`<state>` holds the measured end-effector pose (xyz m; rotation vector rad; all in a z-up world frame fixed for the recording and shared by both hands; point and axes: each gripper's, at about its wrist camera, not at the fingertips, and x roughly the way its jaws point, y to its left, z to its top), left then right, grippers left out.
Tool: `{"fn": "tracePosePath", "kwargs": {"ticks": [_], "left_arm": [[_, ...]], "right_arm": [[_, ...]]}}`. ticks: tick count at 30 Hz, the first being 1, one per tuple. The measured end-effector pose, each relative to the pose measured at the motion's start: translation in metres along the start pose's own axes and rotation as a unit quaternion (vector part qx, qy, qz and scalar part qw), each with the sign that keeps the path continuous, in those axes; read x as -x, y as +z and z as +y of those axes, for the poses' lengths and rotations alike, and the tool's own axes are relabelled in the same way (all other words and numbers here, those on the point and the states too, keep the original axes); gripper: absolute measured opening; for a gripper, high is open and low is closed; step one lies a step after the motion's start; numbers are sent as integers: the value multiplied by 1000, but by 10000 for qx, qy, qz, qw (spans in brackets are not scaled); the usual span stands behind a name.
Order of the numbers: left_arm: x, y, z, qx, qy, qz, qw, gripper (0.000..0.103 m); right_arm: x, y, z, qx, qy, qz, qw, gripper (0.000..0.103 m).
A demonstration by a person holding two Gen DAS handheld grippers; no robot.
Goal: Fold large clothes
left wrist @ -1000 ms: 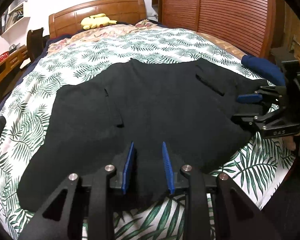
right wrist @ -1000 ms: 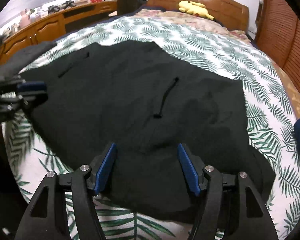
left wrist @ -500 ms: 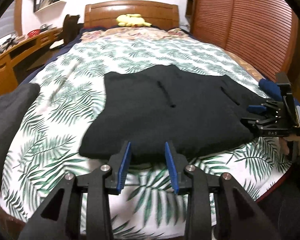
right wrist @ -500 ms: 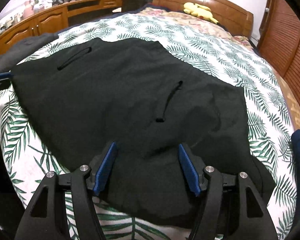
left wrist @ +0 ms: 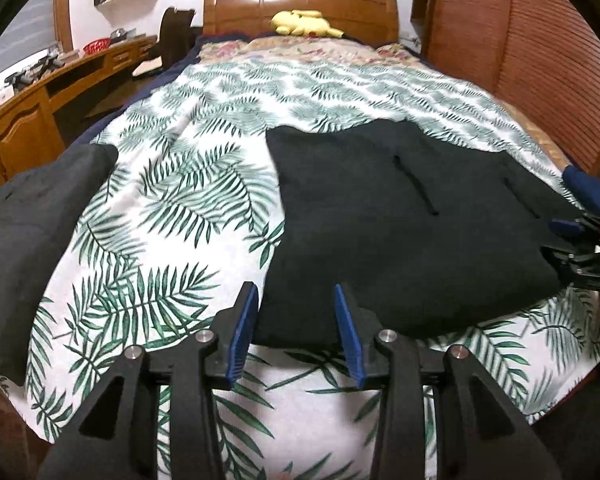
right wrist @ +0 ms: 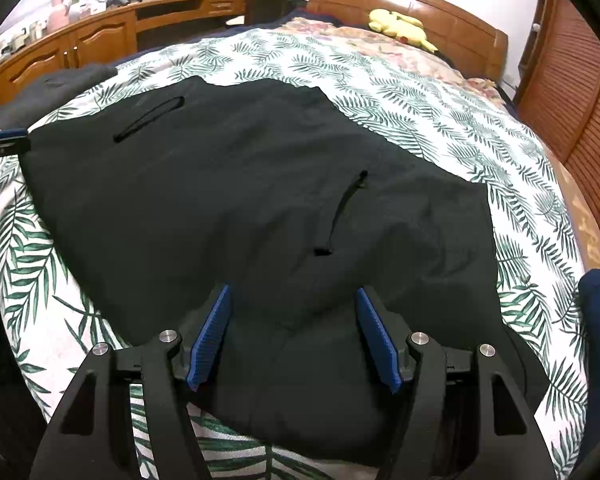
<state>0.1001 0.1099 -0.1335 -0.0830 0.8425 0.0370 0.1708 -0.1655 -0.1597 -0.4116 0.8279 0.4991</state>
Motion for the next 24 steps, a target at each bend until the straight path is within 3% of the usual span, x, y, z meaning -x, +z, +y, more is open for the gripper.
{"fn": "tracePosePath", "kwargs": {"ticks": [7,19,21,24], "left_arm": [[-17,-11,3,61,72,306,9995,44],[-13,-25,16,591,-261,233,9976,48],[-11,-25,16,608,-285,245,9974,47],[-9,-23,13,626,-413,306,9967,33]], "right_arm": [[1,-2,-1,13,41,-22,10000,67],[-1,-4,-1,21,0,-55,10000,74],[-1,-4,-2,34,4,-62,10000,74],[0,-4,-3,38,19,-64,10000,75]]}}
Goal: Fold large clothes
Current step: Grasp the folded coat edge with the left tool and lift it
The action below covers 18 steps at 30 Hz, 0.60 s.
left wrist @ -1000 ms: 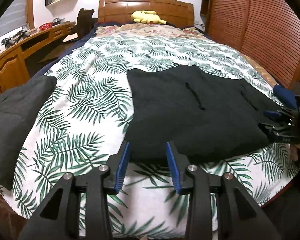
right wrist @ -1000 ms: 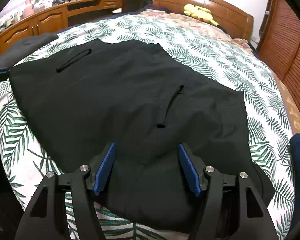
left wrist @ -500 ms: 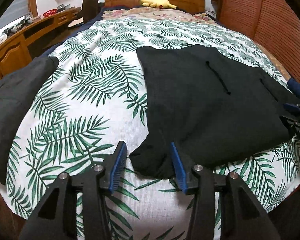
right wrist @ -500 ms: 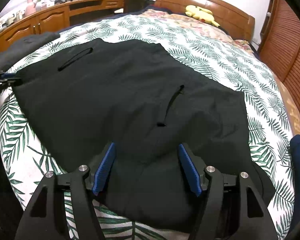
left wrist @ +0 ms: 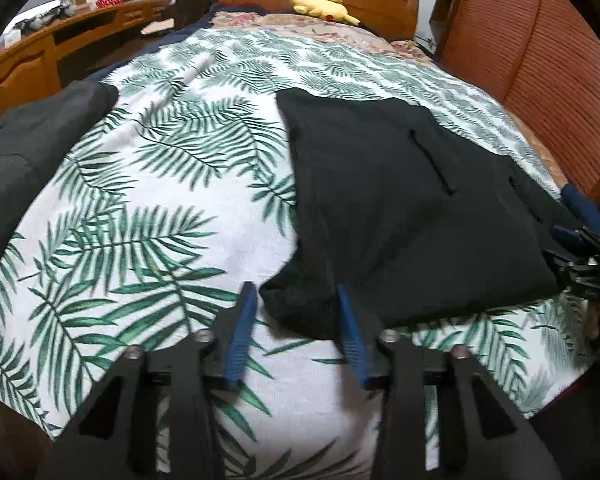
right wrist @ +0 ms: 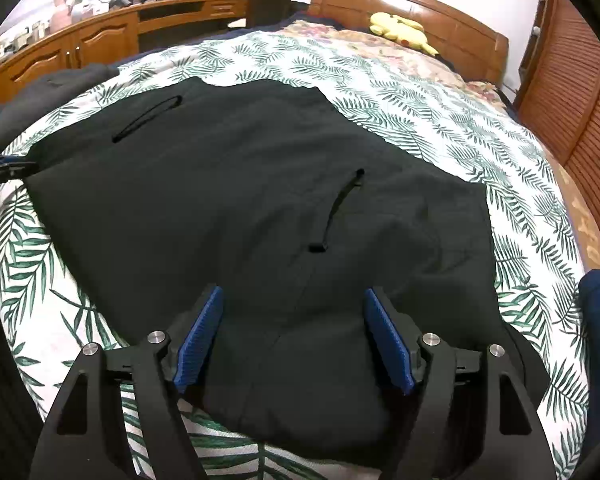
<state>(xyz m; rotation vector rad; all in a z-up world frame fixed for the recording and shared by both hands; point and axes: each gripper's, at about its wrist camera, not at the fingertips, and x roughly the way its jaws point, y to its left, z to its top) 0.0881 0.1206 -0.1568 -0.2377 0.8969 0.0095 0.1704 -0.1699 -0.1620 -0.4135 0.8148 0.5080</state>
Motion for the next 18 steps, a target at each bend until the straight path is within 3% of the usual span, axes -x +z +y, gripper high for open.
{"fn": "tracePosePath", "kwargs": {"ticks": [2,5,12,18], "left_arm": [[4,2,-2,22,-18,-32,10000,16],[22,9,-16,-190,33,-323,9993,8],[61,36,-65,-842,269,-925,9918,6],[65,42,-93,-1216,426,-1146,9850,6]], "right_arm": [[0,0,0,8,-13,-8,10000,75],[0,-1,0,24,2,6,10000,75],[2,-5,-4,42,129,41,9999,75],[6,-7,-6,-37,205,3,9998,75]]}}
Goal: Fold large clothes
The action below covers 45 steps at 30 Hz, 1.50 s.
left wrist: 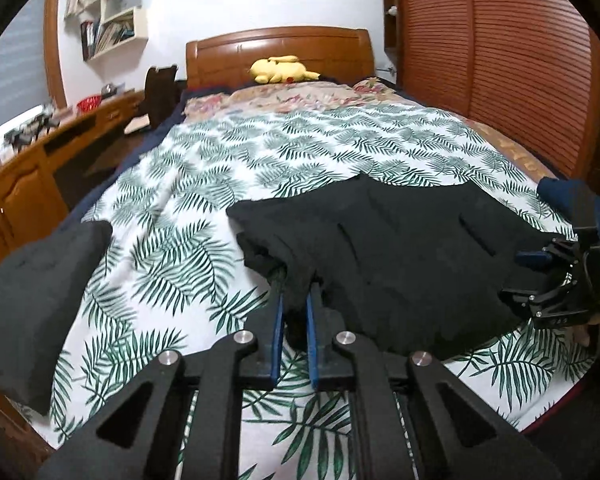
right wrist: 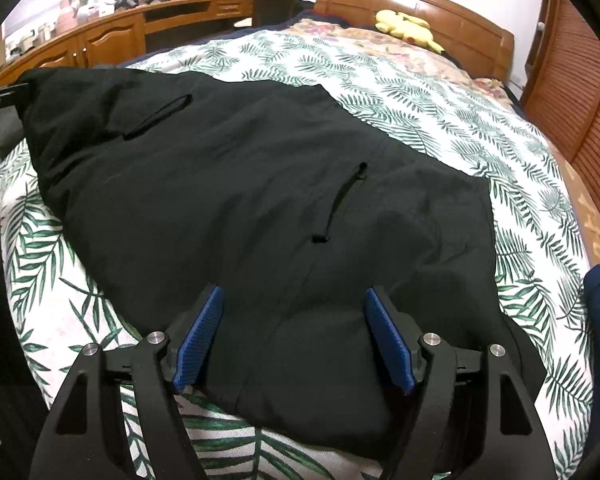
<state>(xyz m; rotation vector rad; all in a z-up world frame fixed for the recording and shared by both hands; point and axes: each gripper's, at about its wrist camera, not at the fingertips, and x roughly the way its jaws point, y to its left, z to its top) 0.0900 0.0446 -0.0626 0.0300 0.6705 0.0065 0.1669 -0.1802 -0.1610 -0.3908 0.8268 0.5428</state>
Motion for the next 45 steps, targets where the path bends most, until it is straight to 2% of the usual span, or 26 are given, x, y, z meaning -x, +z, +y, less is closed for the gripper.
{"fn": "tracePosePath", "kwargs": {"ticks": [6,13,20,27,32,36,40,45], "left_arm": [[2,14,-12,-119,-59,-124,9998,4],[8,40,-46,-493,-239,-267,9981,3],[16,77,-99,-944,-552,-485,9928,2],[8,107,-169,-1394,-940,-628,9838,2],[-3,118,-219,-1539,-1348,-565,9772,2],[-20,115,-256,-1658,-1651,-353,9716,2],[-46,98,-275,-1638,-1844,77,9691,2],[-57,77,-285,-1643,-1874,315,9679,2]], "right_arm": [[8,-4,-1,-55,55,-97,9999,75],[19,-3,-7,-158,54,-244,9996,75],[38,-11,-32,-426,-14,-426,9982,75],[62,-31,-63,-815,-109,-580,9949,75],[76,-50,-88,-1052,-403,-577,9920,75],[85,-67,-111,-1368,-535,-553,9876,75],[92,-81,-128,-1605,-602,-565,9836,75],[97,-93,-135,-1716,-619,-542,9817,75]]}}
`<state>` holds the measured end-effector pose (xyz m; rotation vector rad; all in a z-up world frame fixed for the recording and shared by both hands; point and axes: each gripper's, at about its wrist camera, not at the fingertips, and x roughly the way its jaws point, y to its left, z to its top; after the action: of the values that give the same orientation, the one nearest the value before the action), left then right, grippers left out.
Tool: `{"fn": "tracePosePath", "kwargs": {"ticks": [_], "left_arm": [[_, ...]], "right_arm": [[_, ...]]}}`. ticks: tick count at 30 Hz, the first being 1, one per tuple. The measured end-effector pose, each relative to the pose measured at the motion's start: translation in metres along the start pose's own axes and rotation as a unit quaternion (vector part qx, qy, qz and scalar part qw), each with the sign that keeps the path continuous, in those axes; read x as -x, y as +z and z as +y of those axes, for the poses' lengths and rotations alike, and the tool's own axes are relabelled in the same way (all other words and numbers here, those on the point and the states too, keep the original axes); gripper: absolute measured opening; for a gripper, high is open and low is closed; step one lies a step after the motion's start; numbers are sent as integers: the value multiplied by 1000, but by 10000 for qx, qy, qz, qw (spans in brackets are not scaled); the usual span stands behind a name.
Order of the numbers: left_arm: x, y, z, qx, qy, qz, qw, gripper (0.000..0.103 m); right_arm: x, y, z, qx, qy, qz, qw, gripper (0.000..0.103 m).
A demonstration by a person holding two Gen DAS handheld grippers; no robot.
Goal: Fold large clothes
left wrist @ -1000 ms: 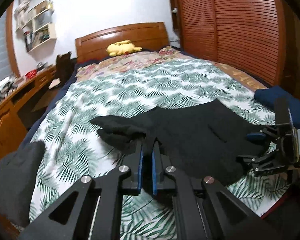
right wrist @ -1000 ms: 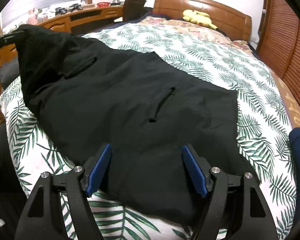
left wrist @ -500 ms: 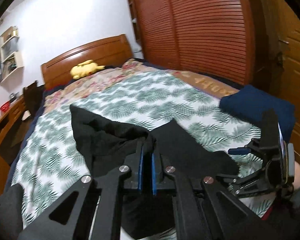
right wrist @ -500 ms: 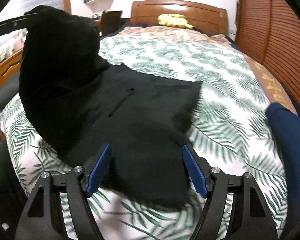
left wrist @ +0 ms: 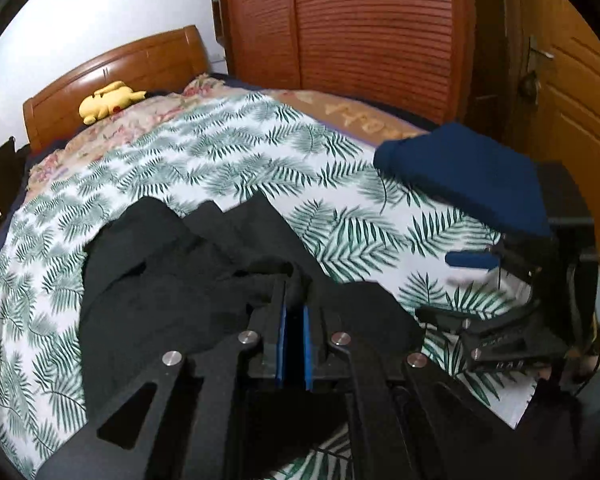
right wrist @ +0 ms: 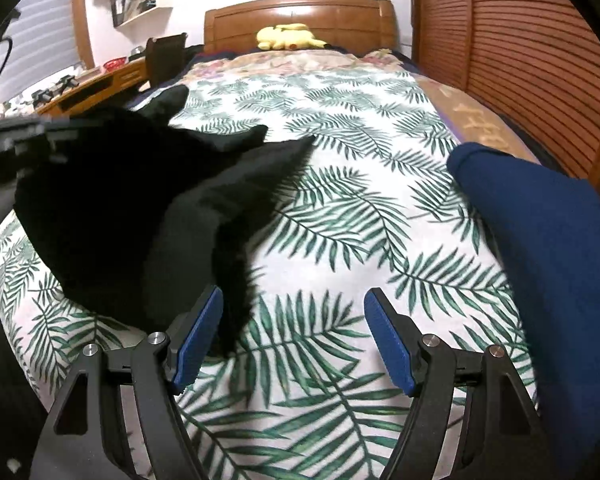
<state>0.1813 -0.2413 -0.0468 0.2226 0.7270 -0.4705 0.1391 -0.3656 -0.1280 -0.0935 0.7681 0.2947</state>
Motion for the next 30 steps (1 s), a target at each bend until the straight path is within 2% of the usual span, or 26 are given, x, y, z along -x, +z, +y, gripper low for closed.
{"fn": "tracePosePath", "kwargs": {"ticks": [6,10,15,20,25,30], "left_arm": [[3,-2,1,121,53,58,9999,4],[14,2,2,109,85,28,9999,12],[56,10,5,114,-147,-360,9992,19],[92,5,22,119,7,-639,9979,26],[120,-20,62,396,275,-787,9957,27],[149,-64,110,831,668,-825,9909,29]], "right_arm": [[-3,-3,-5,-6,20,51,10000,75],[2,0,-5,-23,28,-39,10000,75],[10,16,6,-12,77,-256,9996,75],[12,38,27,78,52,-485,9988,75],[13,60,55,163,204,-743,9969,75],[6,76,95,418,549,-890,9936,75]]}}
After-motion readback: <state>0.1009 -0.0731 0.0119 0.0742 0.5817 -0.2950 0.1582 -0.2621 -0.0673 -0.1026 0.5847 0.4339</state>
